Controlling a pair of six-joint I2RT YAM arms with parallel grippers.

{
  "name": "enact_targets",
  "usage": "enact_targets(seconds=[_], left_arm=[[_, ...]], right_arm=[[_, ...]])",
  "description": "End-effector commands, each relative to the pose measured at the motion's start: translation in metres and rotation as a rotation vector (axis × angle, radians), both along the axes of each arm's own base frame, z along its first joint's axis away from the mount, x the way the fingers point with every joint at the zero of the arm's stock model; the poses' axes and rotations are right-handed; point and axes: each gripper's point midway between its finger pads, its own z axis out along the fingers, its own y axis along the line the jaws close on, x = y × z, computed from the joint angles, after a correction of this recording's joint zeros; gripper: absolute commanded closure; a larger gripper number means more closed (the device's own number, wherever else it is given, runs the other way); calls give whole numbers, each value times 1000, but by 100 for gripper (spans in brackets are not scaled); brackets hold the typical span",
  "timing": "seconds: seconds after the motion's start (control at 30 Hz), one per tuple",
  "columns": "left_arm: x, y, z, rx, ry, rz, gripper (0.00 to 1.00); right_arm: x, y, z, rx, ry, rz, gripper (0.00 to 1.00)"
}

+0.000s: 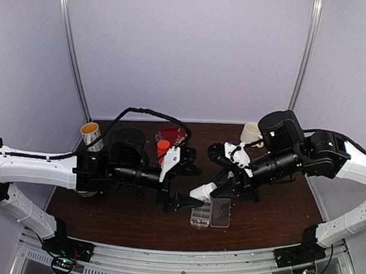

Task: Sort the pills into containers
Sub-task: Pass from the left arm to the right, then place the pill bottle at the center of the board.

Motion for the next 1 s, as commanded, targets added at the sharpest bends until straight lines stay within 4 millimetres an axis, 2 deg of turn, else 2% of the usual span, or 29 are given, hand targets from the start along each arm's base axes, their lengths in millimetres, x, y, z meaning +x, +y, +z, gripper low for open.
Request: enact_targets(seconds=[0.0,0.13,0.3,0.37,0.5,0.6,0.73,0.97], left_arm=[[11,7,23,-96,-28,84,3],[22,21,13,-82,-39,176,3],[42,43,6,-68,-44,336,2],[54,53,6,-69,-42,428,2],[77,71,7,-61,-4,605,2],[87,79,6,-50,4,680,3],[95,87,6,-53,23,753,3],[100,83,-5,-6,56,779,2]], right_arm=[[8,-16,-8,-62,14,-100,100],[22,-45,-43,-245,24,-228,100],[38,-89,-96,-403,128,-417,100],[54,-111,-118,-460,164,-548,100],[92,-142,-135,-496,233,-818,100],[109,-153,-148,-515,298,-936,100],[133,-162,-164,-525,342,-1028,100],[161,-185,-196,-591,396,-1103,99]])
